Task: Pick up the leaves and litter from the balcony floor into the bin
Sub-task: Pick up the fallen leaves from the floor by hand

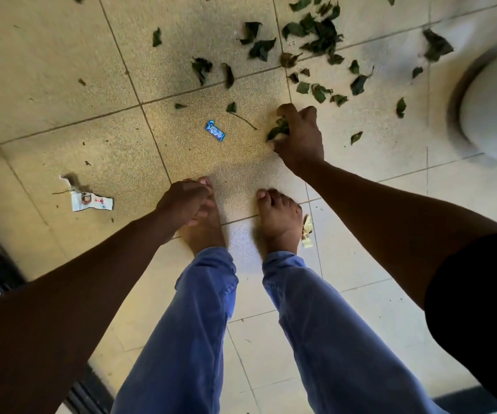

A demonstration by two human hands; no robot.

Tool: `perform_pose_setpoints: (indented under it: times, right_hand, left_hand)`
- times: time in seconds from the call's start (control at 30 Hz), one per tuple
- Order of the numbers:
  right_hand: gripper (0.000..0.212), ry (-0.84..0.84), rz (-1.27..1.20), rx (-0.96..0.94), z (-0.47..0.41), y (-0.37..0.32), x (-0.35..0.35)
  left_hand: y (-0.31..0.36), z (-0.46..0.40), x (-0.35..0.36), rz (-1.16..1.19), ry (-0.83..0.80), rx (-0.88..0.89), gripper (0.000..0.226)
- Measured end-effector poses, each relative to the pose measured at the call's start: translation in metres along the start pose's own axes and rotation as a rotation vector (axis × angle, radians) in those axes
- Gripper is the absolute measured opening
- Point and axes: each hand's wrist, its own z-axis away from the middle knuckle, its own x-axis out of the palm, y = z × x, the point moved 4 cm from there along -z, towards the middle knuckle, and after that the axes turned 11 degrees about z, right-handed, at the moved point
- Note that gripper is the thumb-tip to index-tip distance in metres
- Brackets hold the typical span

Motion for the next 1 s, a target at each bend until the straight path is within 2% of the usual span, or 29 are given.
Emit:
perform_pose_setpoints:
  times: [0.17, 0.23, 0.33, 0.47, 0.57, 0.7, 0.83, 0.9, 1.0]
  right_hand:
    - [0.036, 0.002, 0.013, -0.121, -0.012, -0.01, -0.001]
    - [0.031, 0.028, 0.018, -0.159, -0.012, -0.014, -0.002]
    - [0.027, 0.041, 0.024, -0.176, -0.011, -0.017, 0.002]
    - [0.024, 0.027, 0.011, -0.147, -0.013, -0.019, 0.002]
    - [0.012, -0.038, -0.076, -0.057, -0.017, -0.017, 0.0]
    - [0.017, -0.114, -0.364, 0.145, -0.008, -0.012, -0.008]
    - [0.02, -0.21, -0.73, 0.103, 0.037, -0.031, -0.029]
    - [0.018, -0.22, -0.758, 0.021, 0.062, -0.049, -0.037]
    - [0.013, -0.171, -0.573, -0.143, 0.097, -0.075, -0.042]
  left_hand:
    - [0.003, 0.003, 0.007, 0.013, -0.027, -0.004, 0.024]
    - [0.004, 0.004, 0.01, 0.045, -0.052, -0.006, 0.015]
    - [0.004, 0.002, 0.011, 0.062, -0.06, 0.003, 0.017]
    - [0.002, 0.001, 0.013, 0.054, -0.049, -0.004, 0.024]
    - [0.004, 0.0, 0.019, 0.094, -0.059, -0.021, 0.025]
    - [0.009, -0.003, 0.031, 0.286, -0.115, -0.079, 0.032]
    - [0.021, -0.003, 0.045, 0.72, -0.127, -0.161, 0.045]
    - [0.029, -0.002, 0.05, 0.906, -0.123, -0.19, 0.052]
    - [0.037, -0.001, 0.056, 0.991, -0.174, -0.204, 0.05]
